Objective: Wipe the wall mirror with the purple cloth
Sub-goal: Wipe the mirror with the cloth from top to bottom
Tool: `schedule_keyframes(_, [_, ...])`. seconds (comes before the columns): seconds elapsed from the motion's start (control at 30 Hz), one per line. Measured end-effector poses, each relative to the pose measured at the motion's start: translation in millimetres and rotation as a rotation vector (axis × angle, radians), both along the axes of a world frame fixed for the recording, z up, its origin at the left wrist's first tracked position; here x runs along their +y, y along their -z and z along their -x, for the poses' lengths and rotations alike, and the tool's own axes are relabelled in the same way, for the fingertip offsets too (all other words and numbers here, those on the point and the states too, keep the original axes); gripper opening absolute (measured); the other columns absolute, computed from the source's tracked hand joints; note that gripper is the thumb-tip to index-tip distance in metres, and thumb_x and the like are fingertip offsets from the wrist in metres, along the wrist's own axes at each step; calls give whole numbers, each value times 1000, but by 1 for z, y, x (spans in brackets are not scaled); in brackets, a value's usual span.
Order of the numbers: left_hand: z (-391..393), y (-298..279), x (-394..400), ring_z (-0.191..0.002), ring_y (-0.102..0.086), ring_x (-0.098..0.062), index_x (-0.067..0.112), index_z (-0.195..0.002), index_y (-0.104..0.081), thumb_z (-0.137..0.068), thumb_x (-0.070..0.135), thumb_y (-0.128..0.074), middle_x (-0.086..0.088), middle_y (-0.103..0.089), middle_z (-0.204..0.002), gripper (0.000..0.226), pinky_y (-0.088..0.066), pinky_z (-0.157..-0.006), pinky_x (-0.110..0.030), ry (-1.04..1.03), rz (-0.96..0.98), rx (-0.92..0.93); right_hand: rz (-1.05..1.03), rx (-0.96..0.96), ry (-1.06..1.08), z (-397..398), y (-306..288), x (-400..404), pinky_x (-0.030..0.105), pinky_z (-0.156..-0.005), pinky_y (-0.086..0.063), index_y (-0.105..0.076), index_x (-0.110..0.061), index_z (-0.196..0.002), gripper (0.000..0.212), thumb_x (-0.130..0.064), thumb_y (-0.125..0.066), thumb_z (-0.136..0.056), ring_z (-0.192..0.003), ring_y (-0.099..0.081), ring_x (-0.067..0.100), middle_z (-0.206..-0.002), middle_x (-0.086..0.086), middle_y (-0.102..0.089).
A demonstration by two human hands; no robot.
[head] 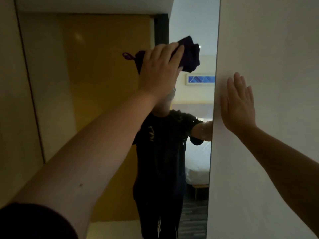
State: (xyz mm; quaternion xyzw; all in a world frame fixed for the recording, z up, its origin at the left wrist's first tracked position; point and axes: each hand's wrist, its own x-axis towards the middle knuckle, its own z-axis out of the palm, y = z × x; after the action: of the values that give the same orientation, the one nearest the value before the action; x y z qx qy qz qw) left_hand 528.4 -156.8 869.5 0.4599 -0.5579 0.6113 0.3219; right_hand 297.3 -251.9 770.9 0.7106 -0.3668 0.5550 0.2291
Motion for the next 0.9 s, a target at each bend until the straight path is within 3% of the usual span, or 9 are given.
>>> schedule_keyframes(0.13, [0, 76, -1, -120, -49, -31, 10, -138, -53, -97, 33, -57, -11, -55, -134, 47, -34, -99, -42, 49, -63, -128, 3, 8, 33, 3, 15, -26, 47, -122, -7, -21, -9, -154, 58, -36, -24, -103, -151, -9, 29, -163, 13, -15])
schedule_keyframes(0.27, [-7, 176, 3, -122, -50, -31, 12, -139, -55, -97, 23, -58, -11, -56, -137, 43, -38, -100, -44, 45, -97, -120, 37, -22, 33, -1, 20, -32, 47, -121, -5, -26, -6, -153, 57, -33, -28, -103, -150, -11, 32, -162, 15, -18])
schedule_keyframes(0.4, [-18, 289, 18, -122, -54, -27, 17, -138, -56, -101, 19, -47, -6, -52, -141, 39, -38, -98, -41, 58, -268, -191, 46, -22, 20, -1, 19, -32, 49, -120, -7, -29, -4, -151, 57, -31, -29, -101, -149, -15, 35, -161, 17, -21])
schedule_keyframes(0.5, [-22, 325, 27, -119, -56, -22, 20, -136, -58, -104, 20, -41, -2, -53, -139, 36, -41, -96, -38, 78, -352, -164, 24, 11, 40, 2, 18, -27, 50, -120, -8, -27, -4, -152, 58, -33, -28, -101, -150, -14, 35, -161, 17, -19])
schedule_keyframes(0.7, [-13, 281, 28, -108, -57, -24, 18, -129, -61, -102, 15, -47, -3, -57, -127, 31, -47, -85, -43, 192, -292, -101, -34, 108, 68, 19, 13, -17, 46, -121, -5, -20, -8, -154, 59, -38, -24, -103, -151, -6, 31, -164, 15, -12])
schedule_keyframes(0.9, [26, 82, 12, -111, -52, -31, 8, -128, -63, -90, 13, -61, -13, -63, -122, 38, -41, -94, -43, 249, 43, 36, -176, 113, 183, 37, 12, -25, 45, -122, 2, 1, -12, -156, 66, -46, -19, -103, -151, 9, 27, -165, 12, 6])
